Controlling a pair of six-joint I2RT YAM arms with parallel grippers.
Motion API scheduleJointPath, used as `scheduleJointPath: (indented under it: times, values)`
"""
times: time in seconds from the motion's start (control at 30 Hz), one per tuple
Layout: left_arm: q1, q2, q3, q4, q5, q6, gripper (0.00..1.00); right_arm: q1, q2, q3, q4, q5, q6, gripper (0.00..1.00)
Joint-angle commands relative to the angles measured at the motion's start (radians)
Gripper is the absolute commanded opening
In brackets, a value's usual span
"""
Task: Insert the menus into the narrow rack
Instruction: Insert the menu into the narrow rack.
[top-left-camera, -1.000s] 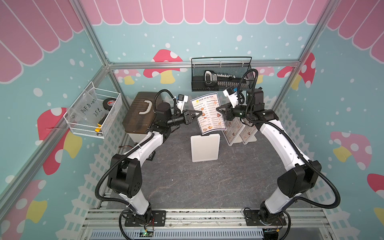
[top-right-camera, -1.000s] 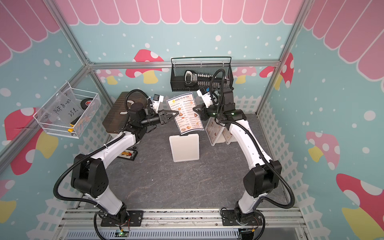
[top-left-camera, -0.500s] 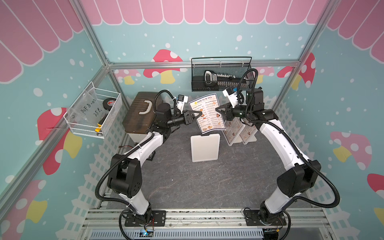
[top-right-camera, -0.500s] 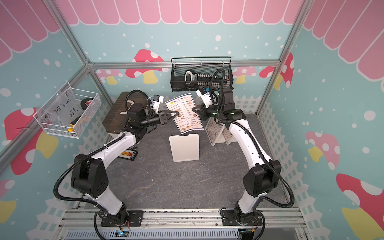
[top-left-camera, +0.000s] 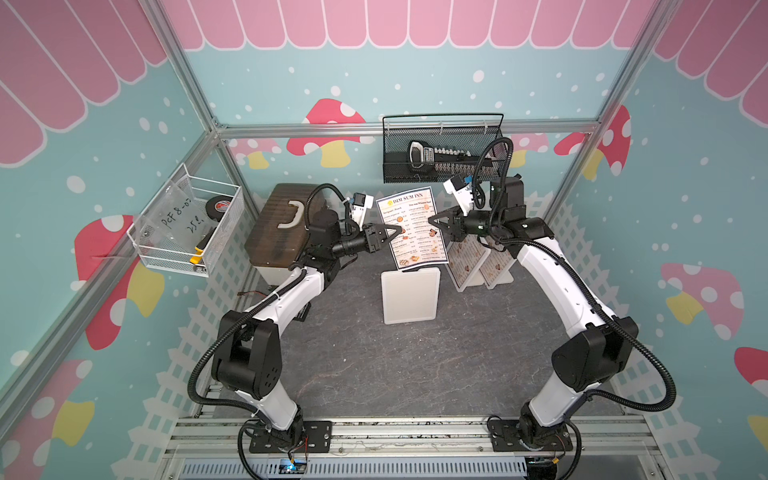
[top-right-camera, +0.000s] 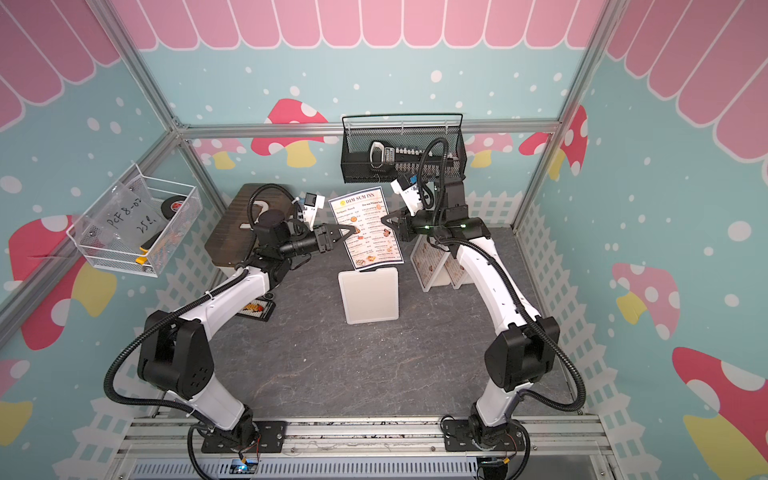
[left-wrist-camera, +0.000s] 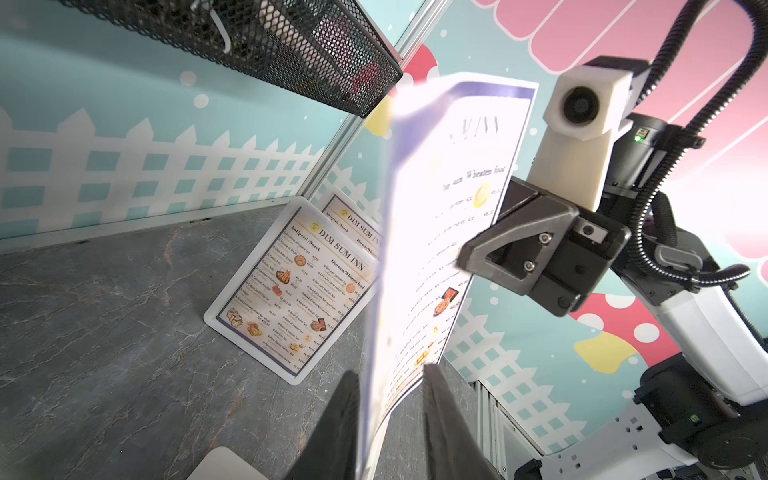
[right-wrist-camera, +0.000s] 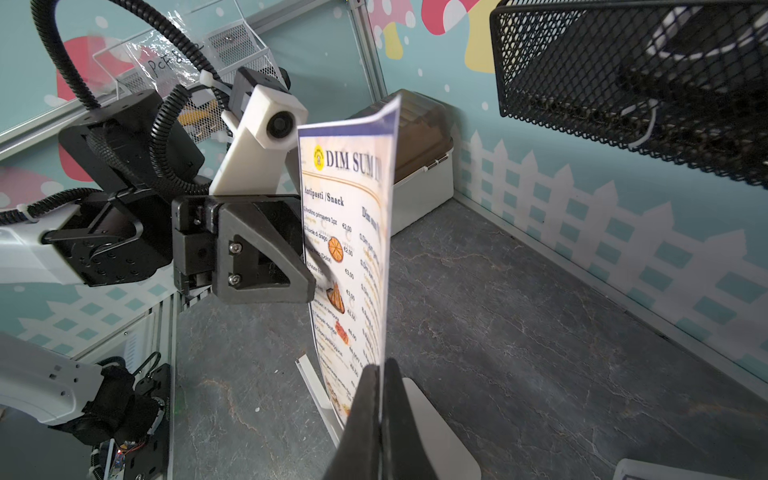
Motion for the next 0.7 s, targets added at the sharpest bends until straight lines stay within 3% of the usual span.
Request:
scheduleJointPath:
  times: [0.0, 0.37, 0.67]
  values:
    - [0.006, -0.037, -0.018, 0.039, 0.002, -0.018, 0.26, -0.002, 0.008, 0.033, -0.013, -0.025, -0.002, 0.00]
    - [0.006, -0.029, -0.044, 0.060, 0.006, -0.029, 0.26, -0.002, 0.023, 0.030, -0.023, -0.037, -0.002, 0.00]
    - [-0.005, -0.010, -0.034, 0.083, 0.016, -0.046, 0.26, -0.003, -0.004, 0.028, -0.022, 0.066, -0.028, 0.00]
